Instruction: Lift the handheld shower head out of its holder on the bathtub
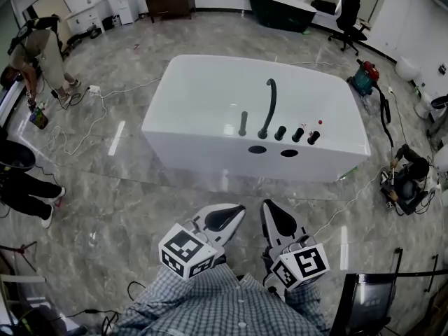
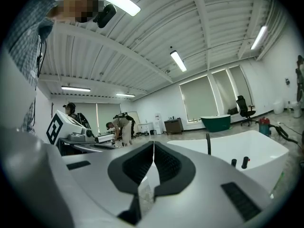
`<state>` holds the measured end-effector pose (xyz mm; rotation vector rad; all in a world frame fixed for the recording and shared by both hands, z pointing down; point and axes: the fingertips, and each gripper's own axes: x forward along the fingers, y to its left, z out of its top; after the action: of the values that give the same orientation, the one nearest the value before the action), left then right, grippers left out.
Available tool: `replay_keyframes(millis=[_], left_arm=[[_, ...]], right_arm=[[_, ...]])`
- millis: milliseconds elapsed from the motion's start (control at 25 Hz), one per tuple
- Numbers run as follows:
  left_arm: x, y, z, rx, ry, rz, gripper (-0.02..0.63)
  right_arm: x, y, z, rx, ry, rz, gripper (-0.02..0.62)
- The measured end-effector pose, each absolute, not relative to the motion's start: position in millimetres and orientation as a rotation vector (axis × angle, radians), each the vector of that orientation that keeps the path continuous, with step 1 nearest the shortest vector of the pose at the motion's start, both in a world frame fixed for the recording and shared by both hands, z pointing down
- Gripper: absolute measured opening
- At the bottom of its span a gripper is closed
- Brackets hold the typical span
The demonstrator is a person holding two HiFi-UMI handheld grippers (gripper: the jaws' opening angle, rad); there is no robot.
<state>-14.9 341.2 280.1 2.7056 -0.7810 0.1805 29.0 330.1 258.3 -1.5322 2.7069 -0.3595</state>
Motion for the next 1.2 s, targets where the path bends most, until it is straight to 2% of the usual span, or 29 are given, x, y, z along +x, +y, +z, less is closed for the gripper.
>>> replay_keyframes(millis=[560,1200], left_arm=[[-34.6,229.4,279.3,2.711,-0.724,0.161,0.009],[-47.5,196.2,291.0,2.692,-0.679,0.153,0.009]], right_arm=[[13.3,221.6,253.9,-1.617,2.680,-0.337,0.020],[8.6,194.4,264.2,-1.704,2.678,-0.341,0.020]])
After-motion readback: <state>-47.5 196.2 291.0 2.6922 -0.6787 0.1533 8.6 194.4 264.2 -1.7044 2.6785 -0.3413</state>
